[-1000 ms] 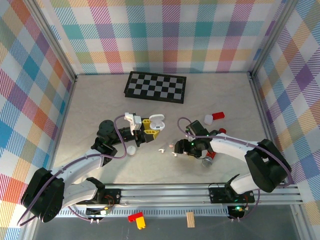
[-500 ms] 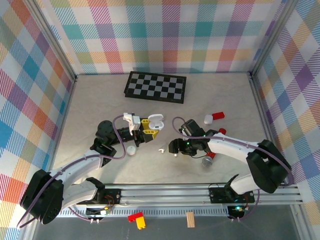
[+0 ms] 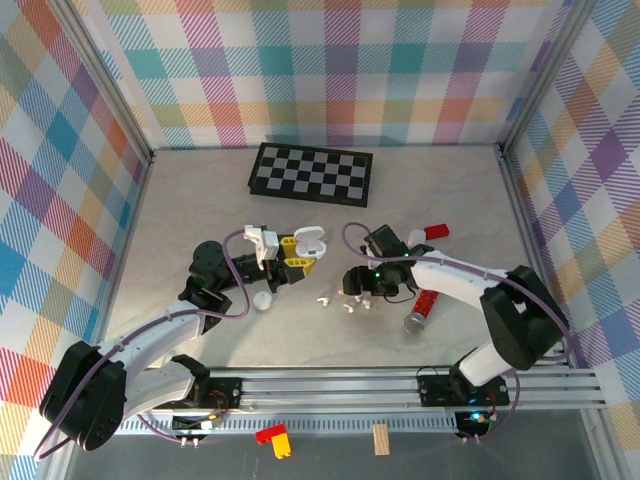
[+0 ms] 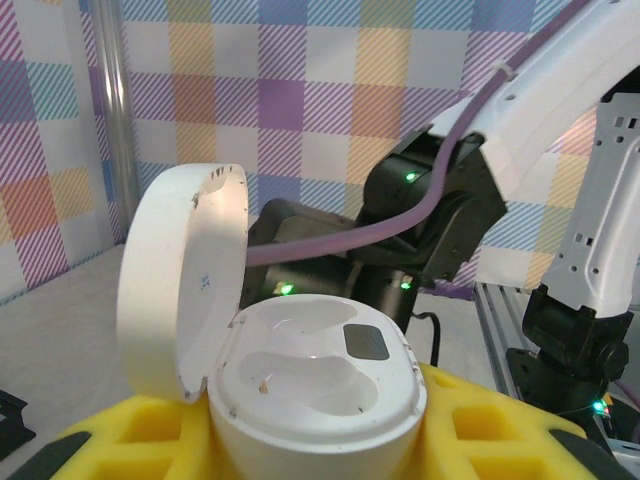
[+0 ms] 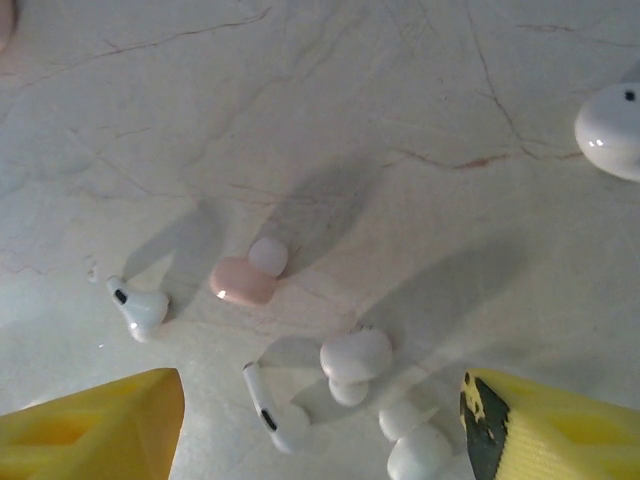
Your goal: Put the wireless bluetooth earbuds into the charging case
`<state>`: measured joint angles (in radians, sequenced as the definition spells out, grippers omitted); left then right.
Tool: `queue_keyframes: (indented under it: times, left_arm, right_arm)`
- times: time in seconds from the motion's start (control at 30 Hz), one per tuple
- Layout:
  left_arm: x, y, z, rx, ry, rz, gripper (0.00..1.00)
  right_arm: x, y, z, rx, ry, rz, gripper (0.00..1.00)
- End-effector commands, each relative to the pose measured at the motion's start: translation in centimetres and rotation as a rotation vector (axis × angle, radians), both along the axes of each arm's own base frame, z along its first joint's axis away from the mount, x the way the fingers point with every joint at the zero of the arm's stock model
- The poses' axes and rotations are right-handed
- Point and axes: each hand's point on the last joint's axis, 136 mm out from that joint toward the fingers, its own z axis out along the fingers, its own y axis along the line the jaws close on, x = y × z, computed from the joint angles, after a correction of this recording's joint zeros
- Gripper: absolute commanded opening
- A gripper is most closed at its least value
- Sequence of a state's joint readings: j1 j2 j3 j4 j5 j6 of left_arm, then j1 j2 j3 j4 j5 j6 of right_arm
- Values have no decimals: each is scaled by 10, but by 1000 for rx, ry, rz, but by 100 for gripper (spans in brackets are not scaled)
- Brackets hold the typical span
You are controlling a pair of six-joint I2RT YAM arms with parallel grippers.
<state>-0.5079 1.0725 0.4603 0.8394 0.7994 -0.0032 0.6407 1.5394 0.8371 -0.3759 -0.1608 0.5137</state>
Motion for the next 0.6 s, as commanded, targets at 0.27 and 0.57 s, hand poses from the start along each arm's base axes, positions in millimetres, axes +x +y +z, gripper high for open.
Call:
queue_keyframes:
  times: [0.27,0.57]
  left_arm:
    - [-3,4,5,-8,-37,6,29]
    - [-2,4,5,-7,-41,7,29]
  right_arm:
    - [-33,8,-10,65,97,145,76]
    - [-59,0,-17,64,143,125,75]
